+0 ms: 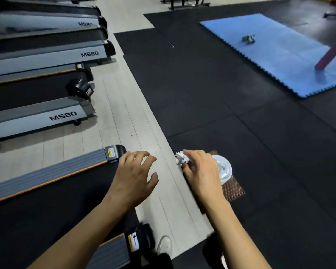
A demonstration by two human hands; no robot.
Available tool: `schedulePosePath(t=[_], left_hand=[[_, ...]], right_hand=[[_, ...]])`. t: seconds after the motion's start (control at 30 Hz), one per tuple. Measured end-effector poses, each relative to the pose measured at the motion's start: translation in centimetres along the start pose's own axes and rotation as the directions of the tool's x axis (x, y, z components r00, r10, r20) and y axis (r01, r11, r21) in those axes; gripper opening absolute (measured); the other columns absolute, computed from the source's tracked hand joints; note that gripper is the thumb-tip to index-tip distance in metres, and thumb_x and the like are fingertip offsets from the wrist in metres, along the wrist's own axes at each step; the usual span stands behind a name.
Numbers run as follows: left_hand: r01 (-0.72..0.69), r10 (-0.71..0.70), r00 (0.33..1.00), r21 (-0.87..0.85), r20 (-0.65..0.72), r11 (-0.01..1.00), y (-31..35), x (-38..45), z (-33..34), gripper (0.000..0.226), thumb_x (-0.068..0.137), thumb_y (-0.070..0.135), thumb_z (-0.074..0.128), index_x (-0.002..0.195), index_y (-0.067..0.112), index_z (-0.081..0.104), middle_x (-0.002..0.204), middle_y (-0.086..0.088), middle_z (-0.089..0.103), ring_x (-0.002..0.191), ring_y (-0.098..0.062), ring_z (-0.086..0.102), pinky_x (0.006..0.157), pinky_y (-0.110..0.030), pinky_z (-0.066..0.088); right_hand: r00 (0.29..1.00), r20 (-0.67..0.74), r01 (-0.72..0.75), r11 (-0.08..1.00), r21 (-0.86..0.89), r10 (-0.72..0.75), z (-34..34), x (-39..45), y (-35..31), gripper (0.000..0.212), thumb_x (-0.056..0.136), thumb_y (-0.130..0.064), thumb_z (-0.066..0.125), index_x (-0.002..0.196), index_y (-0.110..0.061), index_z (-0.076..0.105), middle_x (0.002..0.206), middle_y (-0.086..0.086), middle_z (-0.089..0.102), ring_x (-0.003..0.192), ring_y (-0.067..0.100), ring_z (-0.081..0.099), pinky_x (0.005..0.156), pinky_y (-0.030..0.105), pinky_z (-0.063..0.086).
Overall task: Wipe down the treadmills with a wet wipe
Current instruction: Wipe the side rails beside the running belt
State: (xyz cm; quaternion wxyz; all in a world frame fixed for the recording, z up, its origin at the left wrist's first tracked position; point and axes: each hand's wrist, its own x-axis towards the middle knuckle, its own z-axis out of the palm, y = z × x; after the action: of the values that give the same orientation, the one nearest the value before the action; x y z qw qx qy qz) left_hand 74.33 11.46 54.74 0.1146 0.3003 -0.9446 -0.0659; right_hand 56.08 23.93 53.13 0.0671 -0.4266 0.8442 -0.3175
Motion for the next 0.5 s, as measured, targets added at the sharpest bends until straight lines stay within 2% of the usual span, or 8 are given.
schedulePosePath(t=[0.1, 0.2, 0.33, 0.5], left_hand=[[0.061, -0.060, 0.997, 0.006, -0.043, 0.998, -1.2, 3.1, -1.0, 0.043, 0.086, 0.043, 0.044, 0.111, 0.020, 0.070, 0.115, -0.002, 0.065, 0.102, -0.028, 0.063, 0.098, -0.048, 0.047], [0.138, -0.138, 0.990, 0.016, -0.025, 0.990, -2.4, 5.5, -2.1, 0.046, 0.087, 0.044, 0.042, 0.118, 0.022, 0.067, 0.118, 0.000, 0.064, 0.105, -0.027, 0.062, 0.094, -0.045, 0.049], [0.248, -0.248, 0.968, 0.021, -0.032, 0.968, -4.1, 8.8, -2.7, 0.049, 0.088, 0.046, 0.040, 0.122, 0.022, 0.065, 0.120, 0.001, 0.063, 0.106, -0.027, 0.061, 0.093, -0.046, 0.050], [0.355, -0.349, 0.932, 0.052, -0.097, 0.934, -5.8, 14.1, -2.1, 0.049, 0.087, 0.046, 0.040, 0.118, 0.021, 0.068, 0.113, 0.002, 0.065, 0.100, -0.026, 0.063, 0.091, -0.044, 0.049]], right_hand=[[0.998, 0.029, 0.064, 0.998, -0.007, -0.064, 0.1, 4.5, -0.8, 0.038, 0.086, -0.020, 0.066, 0.121, -0.035, 0.065, 0.114, -0.013, 0.062, 0.101, 0.015, 0.052, 0.092, 0.029, 0.034], [0.993, 0.045, 0.109, 0.994, -0.006, -0.109, 0.5, 8.7, -1.8, 0.035, 0.087, -0.022, 0.066, 0.119, -0.037, 0.066, 0.115, -0.016, 0.061, 0.102, 0.012, 0.052, 0.087, 0.021, 0.026], [0.974, 0.083, 0.208, 0.977, 0.034, -0.210, 1.1, 14.4, -3.2, 0.035, 0.087, -0.020, 0.066, 0.117, -0.038, 0.065, 0.115, -0.017, 0.058, 0.100, 0.010, 0.053, 0.087, 0.022, 0.027], [0.930, 0.134, 0.335, 0.940, 0.067, -0.341, 2.3, 22.6, -4.2, 0.034, 0.089, -0.019, 0.064, 0.117, -0.037, 0.067, 0.112, -0.016, 0.060, 0.099, 0.009, 0.053, 0.087, 0.022, 0.026]])
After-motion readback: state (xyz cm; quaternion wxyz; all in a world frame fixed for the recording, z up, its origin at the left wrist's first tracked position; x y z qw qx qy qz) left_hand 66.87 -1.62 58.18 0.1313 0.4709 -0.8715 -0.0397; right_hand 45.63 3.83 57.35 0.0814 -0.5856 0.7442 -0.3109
